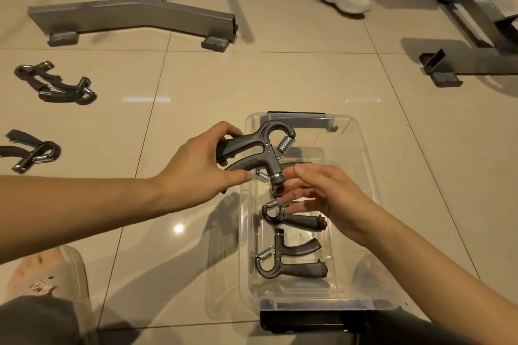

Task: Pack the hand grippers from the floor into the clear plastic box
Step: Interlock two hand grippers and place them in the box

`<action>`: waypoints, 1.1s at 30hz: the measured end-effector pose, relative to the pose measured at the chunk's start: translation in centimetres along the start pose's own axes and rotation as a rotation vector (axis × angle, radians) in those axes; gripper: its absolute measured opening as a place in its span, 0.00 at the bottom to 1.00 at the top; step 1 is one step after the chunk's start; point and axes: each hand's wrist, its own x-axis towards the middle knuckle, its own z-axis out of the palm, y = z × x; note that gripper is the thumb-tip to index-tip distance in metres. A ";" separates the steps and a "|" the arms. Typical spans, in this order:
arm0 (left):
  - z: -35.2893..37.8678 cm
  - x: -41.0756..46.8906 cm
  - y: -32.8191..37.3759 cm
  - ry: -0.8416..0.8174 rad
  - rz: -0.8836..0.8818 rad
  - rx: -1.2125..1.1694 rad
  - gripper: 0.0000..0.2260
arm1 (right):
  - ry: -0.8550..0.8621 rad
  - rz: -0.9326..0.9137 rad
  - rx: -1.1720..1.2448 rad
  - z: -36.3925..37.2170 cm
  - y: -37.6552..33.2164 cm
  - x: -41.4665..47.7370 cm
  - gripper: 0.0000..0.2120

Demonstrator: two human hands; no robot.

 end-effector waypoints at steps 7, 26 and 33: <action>1.3 0.1 3.2 0.013 0.010 -0.060 0.25 | 0.145 -0.207 0.045 0.8 -1.3 -0.8 0.07; -0.1 -0.2 5.4 -0.275 -0.068 -0.170 0.09 | 0.165 -0.299 -0.183 -0.5 -0.4 -1.8 0.10; 0.3 0.1 4.3 -0.130 -0.321 -0.323 0.13 | 0.161 -0.405 -0.914 -1.0 -0.1 -2.3 0.31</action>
